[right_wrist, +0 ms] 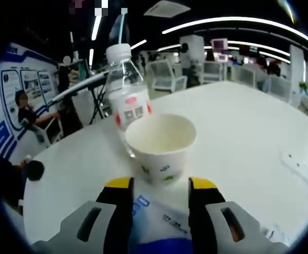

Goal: Arrange the tabletop items into an orderly group along one side of the table until the central work area is clear of visible clutter.

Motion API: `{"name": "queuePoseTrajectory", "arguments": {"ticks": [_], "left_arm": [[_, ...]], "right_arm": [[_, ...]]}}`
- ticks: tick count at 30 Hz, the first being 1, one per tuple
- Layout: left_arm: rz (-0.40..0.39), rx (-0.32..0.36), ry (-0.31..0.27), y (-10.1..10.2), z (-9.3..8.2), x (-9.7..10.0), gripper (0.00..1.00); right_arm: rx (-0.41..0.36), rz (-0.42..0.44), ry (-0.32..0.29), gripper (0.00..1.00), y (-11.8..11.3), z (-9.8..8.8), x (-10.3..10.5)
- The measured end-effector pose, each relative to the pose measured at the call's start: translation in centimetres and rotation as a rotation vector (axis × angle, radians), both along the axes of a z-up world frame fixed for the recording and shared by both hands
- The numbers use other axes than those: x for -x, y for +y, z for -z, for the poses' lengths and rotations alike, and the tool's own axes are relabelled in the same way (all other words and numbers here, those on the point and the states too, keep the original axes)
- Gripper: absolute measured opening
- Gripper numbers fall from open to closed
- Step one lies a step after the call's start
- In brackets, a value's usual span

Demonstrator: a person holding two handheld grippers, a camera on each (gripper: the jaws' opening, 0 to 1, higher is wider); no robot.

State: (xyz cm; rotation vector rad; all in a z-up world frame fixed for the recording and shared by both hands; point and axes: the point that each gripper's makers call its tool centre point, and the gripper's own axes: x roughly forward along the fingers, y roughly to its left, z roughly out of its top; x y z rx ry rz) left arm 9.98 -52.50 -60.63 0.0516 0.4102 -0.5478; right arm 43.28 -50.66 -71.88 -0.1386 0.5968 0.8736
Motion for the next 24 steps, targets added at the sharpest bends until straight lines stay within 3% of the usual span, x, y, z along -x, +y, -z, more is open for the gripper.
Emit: {"name": "queuePoseTrajectory", "arguments": {"ticks": [16,24], "left_arm": [[0.014,0.0,-0.013,-0.3,-0.2,0.0,0.96],[0.015,0.001,-0.026,-0.4,-0.5,0.0,0.96]], "right_arm": [[-0.041,0.041,-0.019,0.43,-2.0,-1.4,1.5],[-0.066,0.029,-0.017,0.57,-2.7,-2.3,2.9]]}}
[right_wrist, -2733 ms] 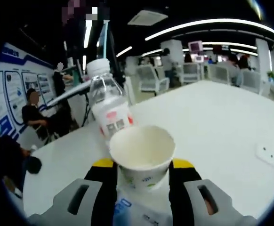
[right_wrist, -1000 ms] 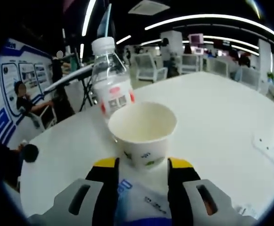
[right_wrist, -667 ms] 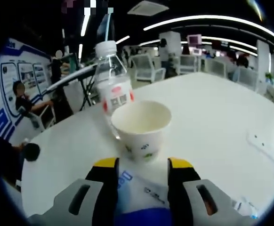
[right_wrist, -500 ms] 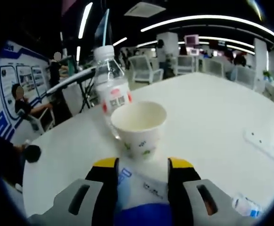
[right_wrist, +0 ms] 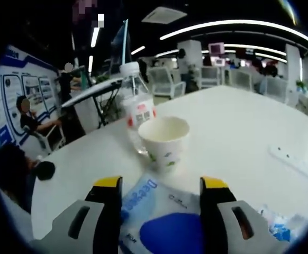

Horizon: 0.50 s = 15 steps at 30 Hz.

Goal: Arrange the tabletop items into an orderly group along one side of the table until the central work area is clear of visible clutter.

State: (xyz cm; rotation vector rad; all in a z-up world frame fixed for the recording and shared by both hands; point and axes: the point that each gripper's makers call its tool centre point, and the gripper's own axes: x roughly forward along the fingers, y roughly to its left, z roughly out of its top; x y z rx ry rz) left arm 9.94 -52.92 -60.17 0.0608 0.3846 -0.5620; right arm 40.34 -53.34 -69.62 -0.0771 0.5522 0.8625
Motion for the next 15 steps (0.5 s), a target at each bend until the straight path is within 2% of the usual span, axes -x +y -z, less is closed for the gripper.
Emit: {"name": "queuePoseTrajectory", "arguments": {"ticks": [9,13,15], "left_arm": [[0.007,-0.009,-0.007,-0.2,-0.1,0.2,0.96],[0.004,-0.003,-0.011,-0.1,-0.2,0.2,0.95],[0.007,-0.001,-0.012,-0.2,-0.2,0.2,0.95]], "right_arm": [[-0.028,-0.012,0.019,0.75,0.0,-0.8,1.9],[-0.093,0.015,0.032,0.8,-0.3,-1.9,2.4],[-0.101,0.014,0.04,0.84,-0.6,-2.2,3.0]]}}
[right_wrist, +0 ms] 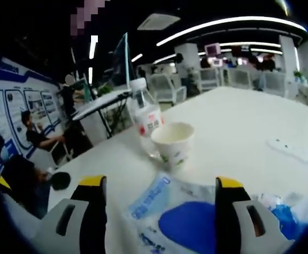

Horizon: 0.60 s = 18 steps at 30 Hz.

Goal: Arrange the tabletop items into an orderly group along one side of the table until the central work area is clear of visible clutter.

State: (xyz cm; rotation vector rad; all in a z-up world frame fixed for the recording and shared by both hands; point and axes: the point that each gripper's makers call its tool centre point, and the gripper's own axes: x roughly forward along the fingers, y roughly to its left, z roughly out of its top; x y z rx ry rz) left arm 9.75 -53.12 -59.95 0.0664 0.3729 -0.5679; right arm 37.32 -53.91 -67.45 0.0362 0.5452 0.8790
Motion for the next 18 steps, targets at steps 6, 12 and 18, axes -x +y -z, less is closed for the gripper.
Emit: {"name": "queuePoseTrajectory", "arguments": {"ticks": [6,12,18], "left_arm": [[0.009,-0.005,-0.006,-0.1,0.0,0.1,0.95],[0.018,0.003,-0.01,-0.3,-0.1,0.2,0.95],[0.024,0.0,-0.015,-0.3,-0.2,0.2,0.95]], "right_arm": [[0.021,-0.03,0.006,0.9,-0.9,-0.3,2.6],[-0.041,0.012,0.031,0.95,-2.4,-1.0,4.4],[-0.036,0.0,0.018,0.97,-3.6,-1.2,6.5]]}}
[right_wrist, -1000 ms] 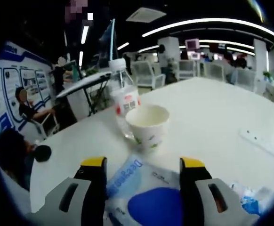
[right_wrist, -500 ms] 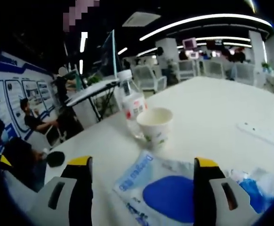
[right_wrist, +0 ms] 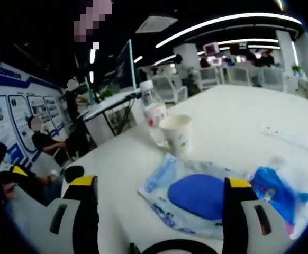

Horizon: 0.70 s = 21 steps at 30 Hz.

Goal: Arrange the tabletop items into an orderly group along one side of the table until the central work area is clear of visible clutter.

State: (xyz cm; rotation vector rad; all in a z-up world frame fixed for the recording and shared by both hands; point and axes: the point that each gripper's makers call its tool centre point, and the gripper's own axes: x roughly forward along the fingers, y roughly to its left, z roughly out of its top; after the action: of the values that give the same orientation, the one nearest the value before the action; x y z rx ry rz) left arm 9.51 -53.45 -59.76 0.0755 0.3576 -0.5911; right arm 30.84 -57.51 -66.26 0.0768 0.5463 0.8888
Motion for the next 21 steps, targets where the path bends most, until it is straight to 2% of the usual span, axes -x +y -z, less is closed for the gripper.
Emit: {"name": "queuePoseTrajectory", "arguments": {"ticks": [10,14,17,21], "left_arm": [[0.014,-0.009,-0.005,-0.2,0.0,0.2,0.94],[0.016,-0.018,-0.01,-0.2,0.0,0.2,0.94],[0.016,-0.016,-0.012,-0.1,-0.1,0.2,0.94],[0.012,-0.016,-0.015,0.0,-0.1,0.2,0.94]], "right_arm": [[-0.011,0.039,-0.008,0.99,-3.2,-0.6,2.7],[0.025,0.024,-0.015,1.0,-4.4,-0.2,4.5],[-0.003,0.059,-0.002,1.0,-5.6,-0.2,5.2],[0.009,0.065,0.011,1.0,-6.9,0.5,6.3]]}}
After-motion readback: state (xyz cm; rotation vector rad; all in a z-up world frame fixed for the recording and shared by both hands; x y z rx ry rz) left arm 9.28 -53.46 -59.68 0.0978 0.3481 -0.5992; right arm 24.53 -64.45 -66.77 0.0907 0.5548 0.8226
